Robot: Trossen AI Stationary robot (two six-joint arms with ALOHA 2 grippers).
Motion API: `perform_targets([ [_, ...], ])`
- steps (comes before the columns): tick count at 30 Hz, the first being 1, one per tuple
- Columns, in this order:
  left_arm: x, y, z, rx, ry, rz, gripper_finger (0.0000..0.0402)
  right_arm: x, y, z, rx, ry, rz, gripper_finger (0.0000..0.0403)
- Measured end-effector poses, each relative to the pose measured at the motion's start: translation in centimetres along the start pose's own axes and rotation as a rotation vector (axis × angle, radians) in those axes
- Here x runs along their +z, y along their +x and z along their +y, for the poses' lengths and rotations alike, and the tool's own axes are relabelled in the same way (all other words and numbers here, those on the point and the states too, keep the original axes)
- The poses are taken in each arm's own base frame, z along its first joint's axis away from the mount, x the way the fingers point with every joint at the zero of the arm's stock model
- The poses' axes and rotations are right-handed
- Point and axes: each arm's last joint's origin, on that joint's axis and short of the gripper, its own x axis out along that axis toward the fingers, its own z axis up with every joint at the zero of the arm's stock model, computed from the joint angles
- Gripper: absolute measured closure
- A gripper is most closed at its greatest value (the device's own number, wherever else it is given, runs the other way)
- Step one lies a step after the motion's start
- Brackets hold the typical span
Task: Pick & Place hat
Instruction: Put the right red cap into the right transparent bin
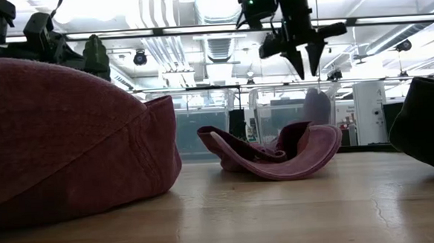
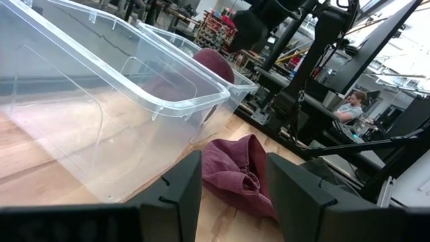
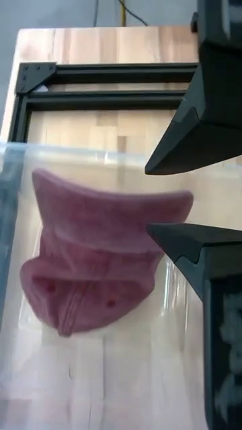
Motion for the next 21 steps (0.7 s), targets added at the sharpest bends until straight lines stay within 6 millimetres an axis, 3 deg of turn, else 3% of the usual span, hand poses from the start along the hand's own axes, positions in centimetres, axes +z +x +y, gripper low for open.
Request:
perform_targets([
  [10, 0.0, 0.0, 0.0, 0.003, 0.000, -0.003, 0.0246, -0.2, 1.0, -0.1, -0.011, 0.010, 0.003, 0.0295],
  [21, 0.0, 0.0, 0.0, 0.002, -0.002, -0.005, 0.0246, 0.9, 1.5, 0.0, 0.016, 0.053, -0.034, 0.0309],
])
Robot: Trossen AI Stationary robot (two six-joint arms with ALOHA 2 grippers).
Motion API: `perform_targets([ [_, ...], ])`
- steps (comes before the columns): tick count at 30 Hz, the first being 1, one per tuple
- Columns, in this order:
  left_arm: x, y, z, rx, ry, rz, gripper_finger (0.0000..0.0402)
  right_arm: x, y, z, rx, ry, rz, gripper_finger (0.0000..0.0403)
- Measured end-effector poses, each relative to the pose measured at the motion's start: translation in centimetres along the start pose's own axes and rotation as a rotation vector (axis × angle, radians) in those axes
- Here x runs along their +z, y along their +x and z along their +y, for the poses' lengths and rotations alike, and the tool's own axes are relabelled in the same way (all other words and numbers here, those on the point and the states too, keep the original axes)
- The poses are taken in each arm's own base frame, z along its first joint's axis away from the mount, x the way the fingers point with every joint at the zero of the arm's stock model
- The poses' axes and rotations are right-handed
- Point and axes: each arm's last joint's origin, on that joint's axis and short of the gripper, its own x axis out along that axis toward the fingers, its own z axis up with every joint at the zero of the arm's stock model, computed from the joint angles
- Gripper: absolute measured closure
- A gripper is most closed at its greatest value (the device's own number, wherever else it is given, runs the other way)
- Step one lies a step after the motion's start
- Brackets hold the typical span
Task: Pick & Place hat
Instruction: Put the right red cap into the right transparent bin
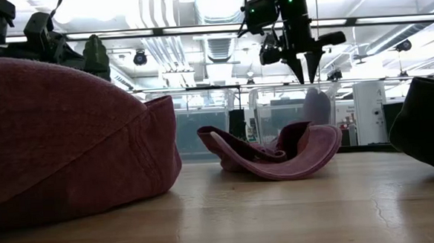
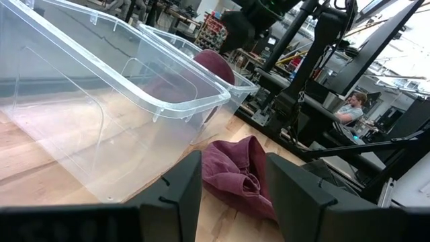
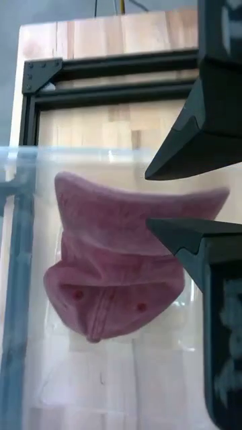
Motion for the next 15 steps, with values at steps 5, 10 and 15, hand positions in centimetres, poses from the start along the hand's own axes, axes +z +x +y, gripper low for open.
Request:
perform_targets([
  [5, 0.00, 0.00, 0.00, 0.000, 0.000, 0.000, 0.0246, 0.13, 0.17, 0.31, 0.026, -0.005, -0.010, 0.0312],
  [10, 0.00, 0.00, 0.00, 0.000, 0.000, 0.000, 0.0246, 0.25, 0.56, 0.17, 0.012, -0.004, -0.005, 0.0307],
  [15, -0.01, 0.00, 0.00, 0.000, 0.000, 0.001, 0.0246, 0.02, 1.05, 0.14, -0.003, -0.010, 0.004, 0.0300],
])
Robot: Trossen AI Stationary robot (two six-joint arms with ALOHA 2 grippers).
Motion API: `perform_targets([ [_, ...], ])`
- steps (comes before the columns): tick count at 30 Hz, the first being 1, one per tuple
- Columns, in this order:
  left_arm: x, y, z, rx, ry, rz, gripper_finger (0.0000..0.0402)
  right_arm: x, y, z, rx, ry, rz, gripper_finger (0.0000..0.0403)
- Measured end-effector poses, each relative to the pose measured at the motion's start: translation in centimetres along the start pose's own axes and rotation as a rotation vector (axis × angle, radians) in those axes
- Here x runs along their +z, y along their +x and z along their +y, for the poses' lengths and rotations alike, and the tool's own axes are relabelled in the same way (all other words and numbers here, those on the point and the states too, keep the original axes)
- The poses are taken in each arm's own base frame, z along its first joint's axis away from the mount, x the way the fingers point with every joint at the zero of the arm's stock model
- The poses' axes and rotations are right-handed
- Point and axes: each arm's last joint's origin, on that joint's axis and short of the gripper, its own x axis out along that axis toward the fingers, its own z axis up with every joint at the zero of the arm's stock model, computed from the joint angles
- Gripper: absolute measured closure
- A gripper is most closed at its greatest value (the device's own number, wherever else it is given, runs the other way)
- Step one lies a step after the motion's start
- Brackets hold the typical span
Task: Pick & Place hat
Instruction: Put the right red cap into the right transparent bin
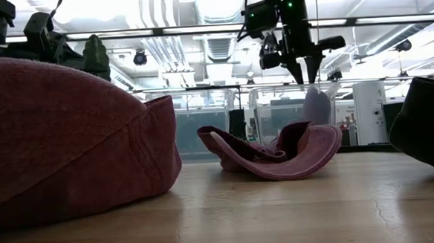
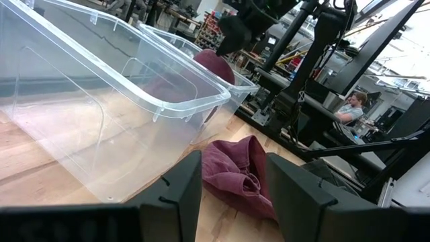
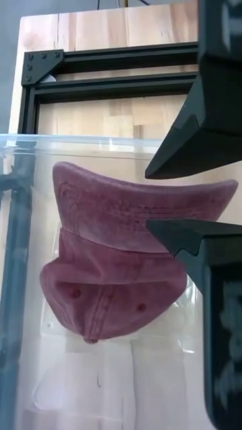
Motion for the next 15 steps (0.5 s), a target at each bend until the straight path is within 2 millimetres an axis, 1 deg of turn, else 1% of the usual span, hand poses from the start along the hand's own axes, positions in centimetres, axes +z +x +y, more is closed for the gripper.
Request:
perform_targets([
  [6, 0.00, 0.00, 0.00, 0.000, 0.000, 0.000, 0.0246, -0.40, 0.69, -0.01, -0.020, -0.006, 0.012, 0.0299],
  [15, -0.01, 0.00, 0.00, 0.000, 0.000, 0.001, 0.0246, -0.18, 0.96, 0.53, 0.025, -0.008, -0.009, 0.0318],
])
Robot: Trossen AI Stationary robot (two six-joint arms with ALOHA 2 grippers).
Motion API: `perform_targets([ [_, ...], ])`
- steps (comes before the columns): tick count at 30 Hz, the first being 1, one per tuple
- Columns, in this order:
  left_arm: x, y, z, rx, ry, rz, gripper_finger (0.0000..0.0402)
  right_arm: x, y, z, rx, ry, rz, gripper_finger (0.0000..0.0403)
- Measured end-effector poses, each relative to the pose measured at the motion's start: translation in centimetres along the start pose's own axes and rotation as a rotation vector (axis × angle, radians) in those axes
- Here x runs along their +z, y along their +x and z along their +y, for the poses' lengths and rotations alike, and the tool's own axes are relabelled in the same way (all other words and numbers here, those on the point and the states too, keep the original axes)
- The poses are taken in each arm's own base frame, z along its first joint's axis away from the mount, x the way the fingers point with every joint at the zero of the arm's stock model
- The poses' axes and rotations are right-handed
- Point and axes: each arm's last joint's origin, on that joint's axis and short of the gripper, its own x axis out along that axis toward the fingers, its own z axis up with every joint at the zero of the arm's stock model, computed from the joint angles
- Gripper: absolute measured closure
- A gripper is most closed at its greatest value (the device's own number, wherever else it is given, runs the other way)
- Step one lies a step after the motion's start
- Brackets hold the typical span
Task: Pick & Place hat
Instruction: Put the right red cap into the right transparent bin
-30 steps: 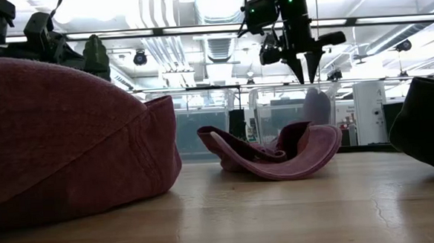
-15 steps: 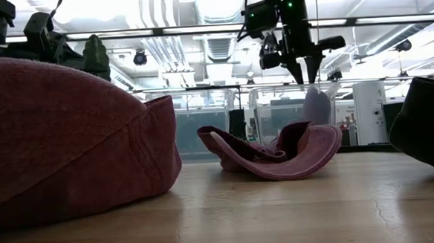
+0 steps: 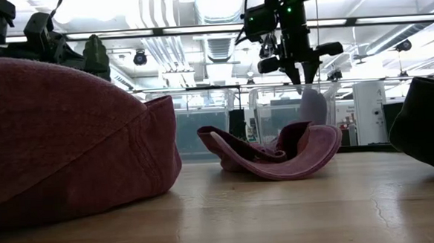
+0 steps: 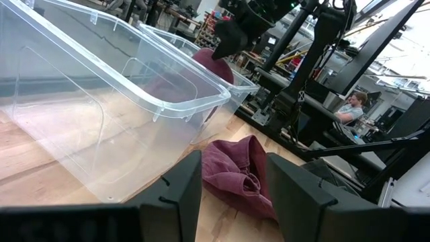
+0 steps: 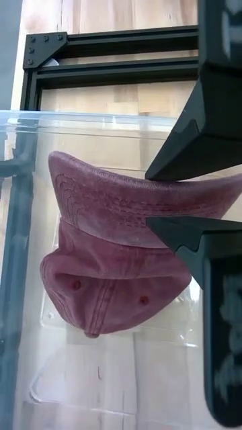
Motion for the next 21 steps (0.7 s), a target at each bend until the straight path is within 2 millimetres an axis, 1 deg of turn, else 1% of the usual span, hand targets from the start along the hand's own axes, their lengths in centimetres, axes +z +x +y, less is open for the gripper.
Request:
perform_targets([
  [8, 0.0, 0.0, 0.0, 0.000, 0.000, 0.000, 0.0246, 0.3, 0.4, -0.1, 0.001, 0.000, 0.003, 0.0323],
  [14, 0.0, 0.0, 0.0, 0.000, 0.000, 0.000, 0.0246, -0.3, 1.6, 0.2, 0.007, -0.012, 0.022, 0.0319],
  [17, 0.0, 0.0, 0.0, 0.000, 0.000, 0.000, 0.0246, -0.5, 2.0, 0.3, 0.006, -0.022, 0.026, 0.0324],
  [21, 0.0, 0.0, 0.0, 0.000, 0.000, 0.000, 0.0246, -0.5, 2.0, 0.2, 0.005, -0.033, 0.022, 0.0338],
])
